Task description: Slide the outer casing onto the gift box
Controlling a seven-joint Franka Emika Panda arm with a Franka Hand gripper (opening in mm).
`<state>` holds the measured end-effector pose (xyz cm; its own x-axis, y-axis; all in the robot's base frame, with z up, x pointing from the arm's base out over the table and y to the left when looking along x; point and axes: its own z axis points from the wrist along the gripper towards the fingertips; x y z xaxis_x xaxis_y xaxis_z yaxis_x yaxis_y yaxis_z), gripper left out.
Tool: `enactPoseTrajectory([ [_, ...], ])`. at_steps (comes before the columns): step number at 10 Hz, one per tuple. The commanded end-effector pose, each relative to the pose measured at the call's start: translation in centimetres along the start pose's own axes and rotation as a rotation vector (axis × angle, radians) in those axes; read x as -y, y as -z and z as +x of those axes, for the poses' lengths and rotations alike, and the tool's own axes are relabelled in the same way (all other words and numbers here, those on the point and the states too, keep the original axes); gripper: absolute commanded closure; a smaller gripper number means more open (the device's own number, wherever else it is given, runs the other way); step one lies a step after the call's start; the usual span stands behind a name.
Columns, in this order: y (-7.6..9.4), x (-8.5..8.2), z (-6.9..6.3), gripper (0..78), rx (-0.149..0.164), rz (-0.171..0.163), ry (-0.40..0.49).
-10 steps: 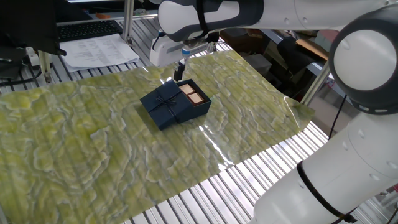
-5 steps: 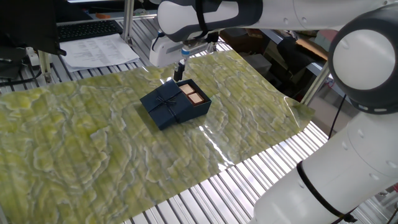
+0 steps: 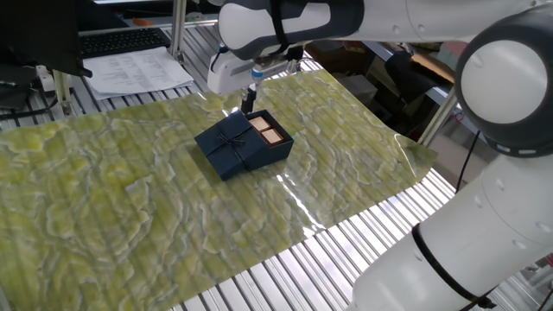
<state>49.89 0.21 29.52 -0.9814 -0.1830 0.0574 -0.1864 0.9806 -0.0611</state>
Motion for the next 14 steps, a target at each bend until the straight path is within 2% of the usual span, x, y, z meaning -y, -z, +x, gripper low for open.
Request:
enactPoseTrajectory([
  [1,-0.4,0.0,-0.1,77.6,0.003,0.001,0.001],
  [8,-1.4,0.0,-0.2,77.6,0.004,-0.002,0.004],
  [14,-1.5,0.0,-0.1,77.6,0.000,0.002,0.006],
])
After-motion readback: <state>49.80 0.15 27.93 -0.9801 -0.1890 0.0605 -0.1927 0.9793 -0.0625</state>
